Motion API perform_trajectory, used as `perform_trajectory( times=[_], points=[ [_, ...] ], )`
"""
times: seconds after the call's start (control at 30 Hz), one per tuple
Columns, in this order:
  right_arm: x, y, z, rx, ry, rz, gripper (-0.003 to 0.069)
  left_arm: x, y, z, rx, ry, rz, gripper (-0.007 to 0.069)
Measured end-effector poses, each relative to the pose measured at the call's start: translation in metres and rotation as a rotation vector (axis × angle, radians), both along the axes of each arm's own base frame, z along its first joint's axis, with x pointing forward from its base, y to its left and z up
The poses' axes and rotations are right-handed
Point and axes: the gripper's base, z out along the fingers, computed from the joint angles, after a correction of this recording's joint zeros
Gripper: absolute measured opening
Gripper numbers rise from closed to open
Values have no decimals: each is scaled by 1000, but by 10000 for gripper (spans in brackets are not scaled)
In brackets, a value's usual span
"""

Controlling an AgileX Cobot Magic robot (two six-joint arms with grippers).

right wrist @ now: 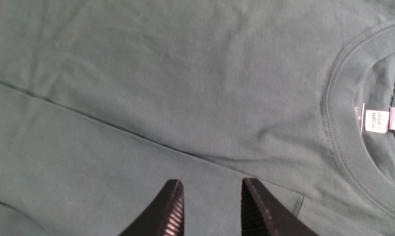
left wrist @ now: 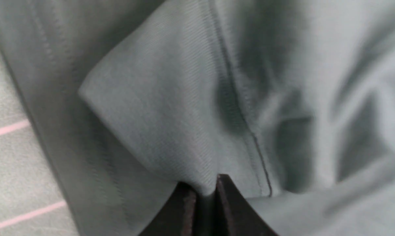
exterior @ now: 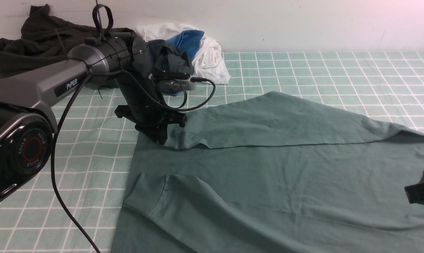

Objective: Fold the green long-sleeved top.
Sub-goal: Use the left arm to clamp the cuff farthest from it, then use the left arm to drag and drop the cuff onto the cuff closest to the left arm

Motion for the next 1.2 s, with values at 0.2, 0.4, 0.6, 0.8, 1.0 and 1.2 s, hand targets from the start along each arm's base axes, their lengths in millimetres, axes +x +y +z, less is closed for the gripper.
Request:
perform_trajectory(
  times=[0.2, 0.4, 0.6, 0.8, 1.0, 1.2],
  points=[
    [0, 0, 0, -1, 1, 1, 242, -12, -13, 37, -18, -57, -46, 27],
    [-3, -1, -1, -9, 27, 3, 242, -57, -32, 118, -79, -142, -154, 27],
    [-14, -2, 11, 5, -20, 1, 242, -107, -17, 131, -117, -80, -126, 27],
    [-30, -5, 26, 22, -92, -1, 242, -167, 1, 100, -154, 9, -76, 27],
    [-35, -2, 28, 34, -93, 12, 242, -205, 15, 52, -131, 74, -40, 46],
    [-44, 16, 24, -3, -19, 170, 242, -214, 20, 29, -103, 67, -100, 266]
  ],
)
